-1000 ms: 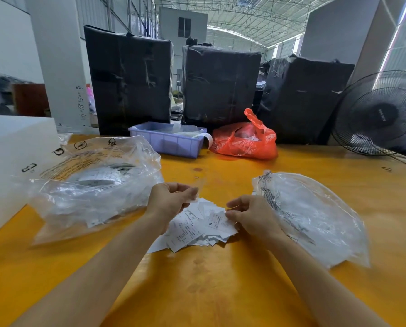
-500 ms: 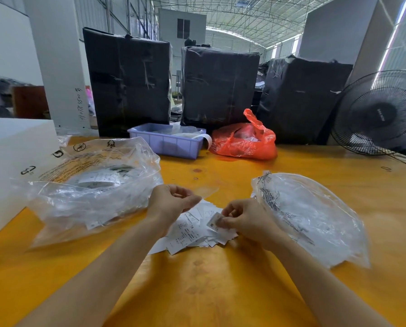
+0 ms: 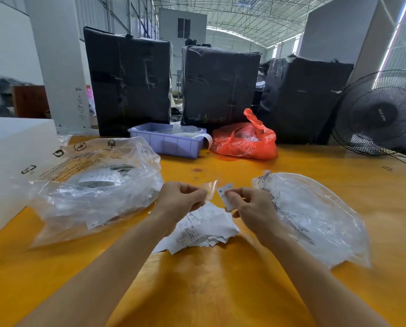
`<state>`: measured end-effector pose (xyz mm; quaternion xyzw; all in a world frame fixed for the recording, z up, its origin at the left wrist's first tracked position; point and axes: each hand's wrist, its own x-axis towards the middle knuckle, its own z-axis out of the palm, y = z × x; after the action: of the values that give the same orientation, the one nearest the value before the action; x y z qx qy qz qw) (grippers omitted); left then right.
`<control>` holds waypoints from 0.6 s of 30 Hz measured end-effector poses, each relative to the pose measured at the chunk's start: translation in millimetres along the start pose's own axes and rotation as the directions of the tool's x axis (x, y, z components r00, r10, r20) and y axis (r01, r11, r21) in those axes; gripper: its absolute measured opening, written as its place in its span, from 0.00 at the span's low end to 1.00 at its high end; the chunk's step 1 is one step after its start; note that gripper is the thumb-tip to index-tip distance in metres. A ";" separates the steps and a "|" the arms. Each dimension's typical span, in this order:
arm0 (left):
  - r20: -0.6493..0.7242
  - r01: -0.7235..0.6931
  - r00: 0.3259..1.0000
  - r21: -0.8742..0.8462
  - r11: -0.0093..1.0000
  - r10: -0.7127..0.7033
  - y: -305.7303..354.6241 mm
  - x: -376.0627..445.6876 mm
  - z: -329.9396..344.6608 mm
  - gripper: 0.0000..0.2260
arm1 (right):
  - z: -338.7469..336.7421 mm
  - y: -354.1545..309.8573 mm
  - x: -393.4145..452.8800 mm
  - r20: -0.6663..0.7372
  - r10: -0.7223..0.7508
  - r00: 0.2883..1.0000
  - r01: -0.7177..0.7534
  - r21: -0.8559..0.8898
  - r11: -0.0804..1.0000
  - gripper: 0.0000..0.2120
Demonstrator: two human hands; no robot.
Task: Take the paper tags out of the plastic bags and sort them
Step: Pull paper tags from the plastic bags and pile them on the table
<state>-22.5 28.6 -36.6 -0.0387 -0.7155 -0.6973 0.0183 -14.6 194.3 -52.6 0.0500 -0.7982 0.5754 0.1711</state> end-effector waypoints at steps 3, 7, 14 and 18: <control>-0.006 -0.007 1.000 0.043 0.999 0.008 1.5 -2.3 0.4 0.05 | 0.1 -1.6 1.0 -0.033 -0.010 0.999 0.012 0.079 0.997 0.22; -0.032 -0.162 0.983 0.315 0.935 0.181 2.2 -5.6 0.9 0.04 | -3.2 -4.5 2.6 -0.005 0.103 0.995 -0.101 0.157 0.982 0.40; 0.078 -0.280 0.960 0.344 0.896 0.270 4.6 -7.8 4.0 0.02 | -0.5 -4.5 0.1 0.169 0.258 0.951 -0.286 0.173 0.942 0.14; 0.104 -0.126 0.988 0.127 0.984 0.114 7.4 -5.7 1.0 0.05 | -3.8 -5.7 0.2 0.229 0.308 0.924 -0.364 0.270 0.892 0.06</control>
<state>-16.2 29.6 -29.7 -0.1140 -0.7567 -0.6431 0.0284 -12.4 196.0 -46.3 -0.0115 -0.7076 0.7064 -0.0139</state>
